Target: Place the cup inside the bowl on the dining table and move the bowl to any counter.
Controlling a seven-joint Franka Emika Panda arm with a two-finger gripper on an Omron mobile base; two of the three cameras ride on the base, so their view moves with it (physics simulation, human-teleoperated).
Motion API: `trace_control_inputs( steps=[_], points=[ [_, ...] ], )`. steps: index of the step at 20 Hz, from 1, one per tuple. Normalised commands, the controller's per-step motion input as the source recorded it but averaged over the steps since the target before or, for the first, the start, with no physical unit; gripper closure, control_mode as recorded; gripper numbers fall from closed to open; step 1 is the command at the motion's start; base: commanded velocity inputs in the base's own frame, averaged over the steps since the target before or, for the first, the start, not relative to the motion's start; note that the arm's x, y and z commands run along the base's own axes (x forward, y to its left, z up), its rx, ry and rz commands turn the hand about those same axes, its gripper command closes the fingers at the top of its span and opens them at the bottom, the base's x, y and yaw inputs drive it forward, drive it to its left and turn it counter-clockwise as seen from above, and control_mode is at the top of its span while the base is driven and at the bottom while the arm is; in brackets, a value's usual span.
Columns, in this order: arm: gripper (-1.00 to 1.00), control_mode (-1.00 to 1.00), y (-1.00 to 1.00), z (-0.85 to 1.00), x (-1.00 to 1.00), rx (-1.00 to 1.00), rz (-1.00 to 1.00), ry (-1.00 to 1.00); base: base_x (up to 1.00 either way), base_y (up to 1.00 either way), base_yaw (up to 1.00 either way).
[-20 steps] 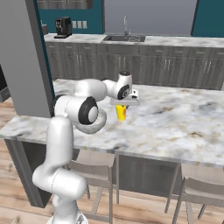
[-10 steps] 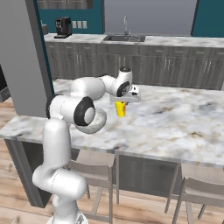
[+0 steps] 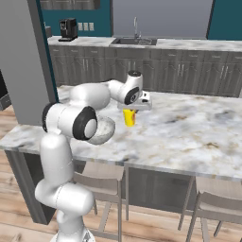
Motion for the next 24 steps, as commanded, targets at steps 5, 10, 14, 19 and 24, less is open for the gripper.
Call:
trace_control_inputs(
  steps=[5,10,14,19,24],
  points=[
    [1.00,-1.00,0.08,0.16,-0.31,0.00,0.00,-0.04,0.00,0.00,0.00],
    [1.00,-1.00,0.16,0.18,-0.19,0.00,0.00,-0.06,0.00,0.00,0.00],
    [1.00,-1.00,0.21,0.17,-0.15,0.00,0.00,-0.03,0.00,0.00,0.00],
    [1.00,-1.00,0.22,0.10,-0.08,0.00,0.00,0.00,0.00,0.00,0.00],
    [1.00,-1.00,0.28,0.09,-0.11,0.00,0.00,0.00,0.00,0.00,0.00]
  ],
)
